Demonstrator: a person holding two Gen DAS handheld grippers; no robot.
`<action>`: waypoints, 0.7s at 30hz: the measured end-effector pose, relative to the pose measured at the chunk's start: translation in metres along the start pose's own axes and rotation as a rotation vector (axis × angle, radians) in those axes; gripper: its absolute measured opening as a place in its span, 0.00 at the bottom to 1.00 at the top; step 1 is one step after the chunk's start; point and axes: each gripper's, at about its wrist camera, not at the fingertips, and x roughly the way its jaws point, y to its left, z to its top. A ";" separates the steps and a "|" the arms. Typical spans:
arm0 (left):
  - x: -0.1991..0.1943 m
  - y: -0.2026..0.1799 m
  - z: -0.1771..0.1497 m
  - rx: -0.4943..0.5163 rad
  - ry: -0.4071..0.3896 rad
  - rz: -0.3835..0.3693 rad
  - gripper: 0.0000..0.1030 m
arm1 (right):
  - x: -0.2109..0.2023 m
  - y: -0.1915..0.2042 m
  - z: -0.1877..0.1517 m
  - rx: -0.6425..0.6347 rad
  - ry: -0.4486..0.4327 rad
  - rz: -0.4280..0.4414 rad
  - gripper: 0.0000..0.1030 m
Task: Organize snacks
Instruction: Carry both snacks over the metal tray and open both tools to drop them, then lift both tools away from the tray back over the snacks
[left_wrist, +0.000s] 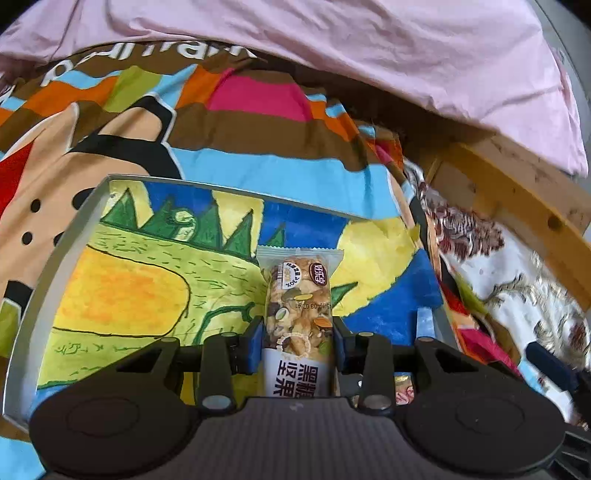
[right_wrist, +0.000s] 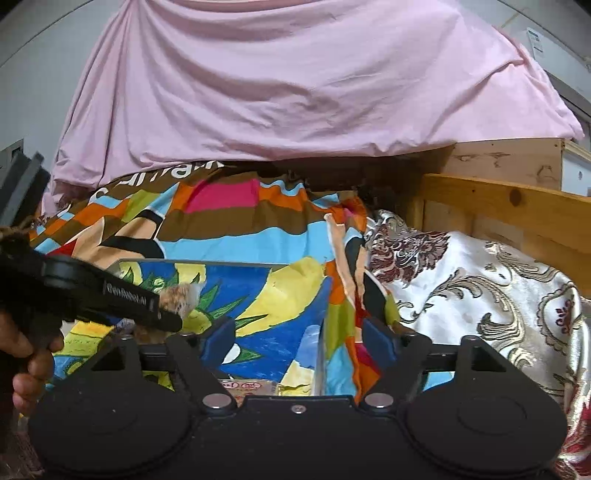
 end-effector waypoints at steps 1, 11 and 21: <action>0.002 -0.002 -0.001 0.011 0.010 0.008 0.39 | -0.001 -0.002 0.001 0.006 0.000 0.000 0.78; 0.011 -0.001 -0.004 -0.011 0.035 0.026 0.55 | -0.003 0.001 0.004 -0.003 -0.004 0.006 0.85; -0.034 0.008 -0.011 -0.060 -0.040 0.040 0.87 | -0.034 0.004 0.018 -0.008 -0.077 0.005 0.98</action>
